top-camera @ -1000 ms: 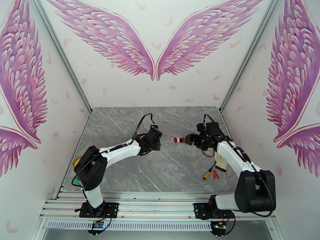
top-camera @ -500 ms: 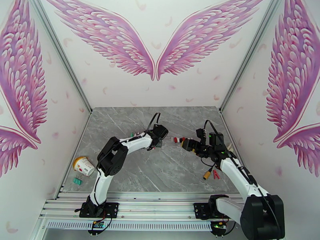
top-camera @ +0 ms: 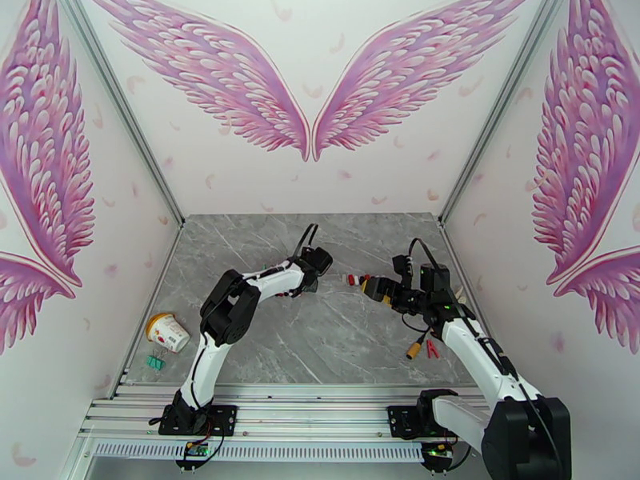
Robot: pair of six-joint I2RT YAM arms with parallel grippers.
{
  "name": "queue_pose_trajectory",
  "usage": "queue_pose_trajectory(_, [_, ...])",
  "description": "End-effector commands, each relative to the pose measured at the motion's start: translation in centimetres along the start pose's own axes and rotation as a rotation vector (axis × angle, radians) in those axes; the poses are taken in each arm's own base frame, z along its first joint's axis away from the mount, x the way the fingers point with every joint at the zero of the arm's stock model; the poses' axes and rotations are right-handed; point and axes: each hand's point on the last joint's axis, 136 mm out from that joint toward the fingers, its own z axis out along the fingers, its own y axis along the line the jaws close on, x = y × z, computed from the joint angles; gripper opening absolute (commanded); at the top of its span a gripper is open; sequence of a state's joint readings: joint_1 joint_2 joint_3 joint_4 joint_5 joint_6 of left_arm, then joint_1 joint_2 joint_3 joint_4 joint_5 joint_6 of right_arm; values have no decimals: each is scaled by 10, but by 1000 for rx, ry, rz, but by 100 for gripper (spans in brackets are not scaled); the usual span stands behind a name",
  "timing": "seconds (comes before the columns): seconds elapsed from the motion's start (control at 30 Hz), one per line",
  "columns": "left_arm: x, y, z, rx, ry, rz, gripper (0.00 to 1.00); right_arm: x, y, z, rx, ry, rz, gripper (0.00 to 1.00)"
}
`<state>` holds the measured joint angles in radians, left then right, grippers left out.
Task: Open the pen caps
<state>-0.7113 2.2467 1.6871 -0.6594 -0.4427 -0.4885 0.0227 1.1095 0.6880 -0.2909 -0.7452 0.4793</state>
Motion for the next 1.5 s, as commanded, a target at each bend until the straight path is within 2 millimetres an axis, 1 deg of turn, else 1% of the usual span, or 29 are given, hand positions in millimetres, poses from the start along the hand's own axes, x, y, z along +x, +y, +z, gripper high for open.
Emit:
queue_pose_trajectory(0.0, [-6, 1, 3, -25, -5, 23, 17, 2, 9, -1, -26, 7, 0, 99])
queue_pose_trajectory(0.27, [-13, 5, -1, -48, -19, 39, 28, 5, 8, 2, -20, 18, 0, 99])
queue_pose_trajectory(0.47, [-17, 7, -7, -47, -27, 41, 30, 8, 10, 5, -24, 31, -5, 99])
queue_pose_trajectory(0.57, [-21, 6, -15, -29, -35, 31, 30, 7, 11, 4, -23, 29, -17, 99])
queue_pose_trajectory(0.63, [-24, 4, -26, 5, -40, 21, 30, 6, 13, 3, -26, 26, -28, 99])
queue_pose_trajectory(0.7, [-30, 2, -42, 43, -57, 8, 32, 4, 16, 1, -23, 21, -46, 99])
queue_pose_trajectory(0.73, [-31, 2, -48, 57, -66, 2, 34, 3, 17, 0, -20, 16, -56, 99])
queue_pose_trajectory(0.83, [-39, 5, -76, 116, -114, -32, 41, -1, 22, -4, -22, 5, -70, 99])
queue_pose_trajectory(0.87, [-41, 7, -85, 136, -129, -42, 46, -2, 24, -5, -25, 2, -73, 99])
queue_pose_trajectory(0.97, [-45, 15, -110, 190, -178, -64, 68, -4, 22, -7, 13, -10, -82, 99])
queue_pose_trajectory(1.0, [-46, 19, -120, 211, -199, -72, 77, -7, 21, -8, 35, -20, -91, 99])
queue_pose_trajectory(1.1, [-49, 31, -144, 274, -260, -102, 96, -14, 17, -12, 82, -53, -111, 99])
queue_pose_trajectory(1.13, [-49, 37, -150, 283, -278, -108, 99, -16, 18, -13, 90, -61, -119, 99])
queue_pose_trajectory(1.23, [-50, 59, -173, 301, -358, -122, 99, -21, 17, -16, 115, -71, -137, 99])
queue_pose_trajectory(1.4, [-32, 117, -179, 303, -436, -226, 99, -28, 12, -21, 168, -109, -153, 99])
queue_pose_trajectory(1.47, [-25, 139, -176, 301, -454, -255, 99, -34, 4, -25, 225, -145, -146, 99])
